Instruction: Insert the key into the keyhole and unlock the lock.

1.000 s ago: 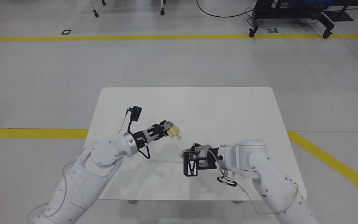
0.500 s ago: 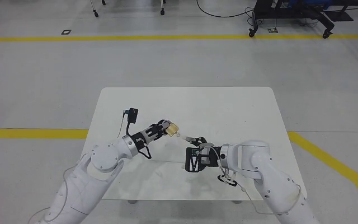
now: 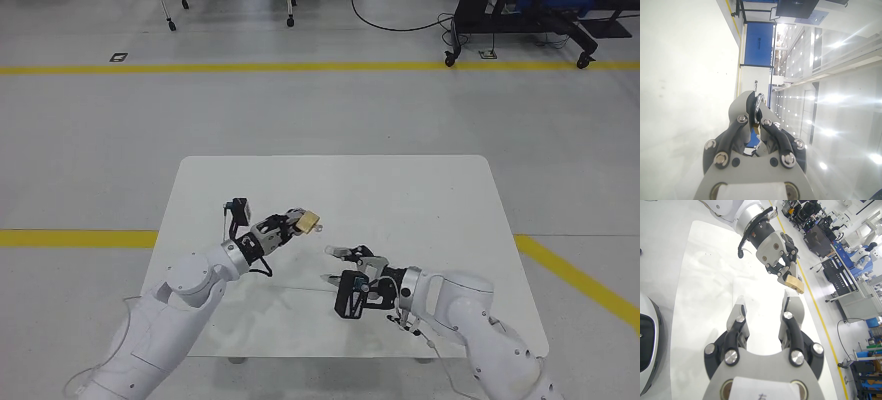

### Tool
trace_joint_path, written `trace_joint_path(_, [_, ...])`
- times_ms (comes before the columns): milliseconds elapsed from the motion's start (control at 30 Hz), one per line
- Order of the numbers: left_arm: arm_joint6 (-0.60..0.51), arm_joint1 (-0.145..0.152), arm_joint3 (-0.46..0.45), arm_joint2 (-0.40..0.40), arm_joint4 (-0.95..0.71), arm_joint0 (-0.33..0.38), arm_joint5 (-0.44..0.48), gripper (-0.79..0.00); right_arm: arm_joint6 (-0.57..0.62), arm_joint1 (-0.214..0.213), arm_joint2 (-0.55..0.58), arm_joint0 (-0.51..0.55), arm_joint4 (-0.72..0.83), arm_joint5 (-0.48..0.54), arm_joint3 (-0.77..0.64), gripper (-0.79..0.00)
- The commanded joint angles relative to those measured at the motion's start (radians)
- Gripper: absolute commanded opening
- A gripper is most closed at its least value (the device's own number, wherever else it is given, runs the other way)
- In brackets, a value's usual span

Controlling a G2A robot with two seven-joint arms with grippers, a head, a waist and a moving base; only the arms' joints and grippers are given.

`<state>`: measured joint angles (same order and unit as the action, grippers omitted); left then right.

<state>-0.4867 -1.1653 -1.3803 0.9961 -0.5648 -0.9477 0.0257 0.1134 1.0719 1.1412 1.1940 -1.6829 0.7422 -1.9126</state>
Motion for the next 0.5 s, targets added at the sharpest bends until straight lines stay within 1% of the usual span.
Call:
trace_joint_path(0, [0.028, -0.004, -0.01, -0.005, 0.02, -0.002, -0.003, -0.785, 0.017, 0.004, -0.016, -0.012, -0.004, -0.02, 0.009, -0.52])
trace_joint_path(100, [0.054, -0.007, -0.027, -0.008, 0.048, -0.006, -0.009, -0.785, 0.042, 0.011, -0.035, -0.018, -0.01, -0.085, 0.01, -0.496])
trace_joint_path(200, [0.068, -0.009, -0.043, -0.004, 0.071, -0.015, -0.014, -0.785, 0.021, 0.014, -0.045, -0.01, -0.027, -0.132, 0.002, -0.449])
trace_joint_path(300, [0.072, -0.01, -0.056, -0.001, 0.085, -0.024, -0.021, -0.785, -0.002, 0.013, -0.041, 0.006, -0.047, -0.158, -0.001, -0.434])
trace_joint_path(367, [0.069, -0.01, -0.067, 0.001, 0.103, -0.032, -0.035, -0.785, -0.002, 0.013, -0.039, 0.015, -0.058, -0.171, 0.0, -0.44])
trace_joint_path(467, [0.051, -0.008, -0.083, 0.007, 0.119, -0.035, -0.077, -0.785, 0.047, 0.019, -0.044, 0.007, -0.051, -0.218, 0.015, -0.462])
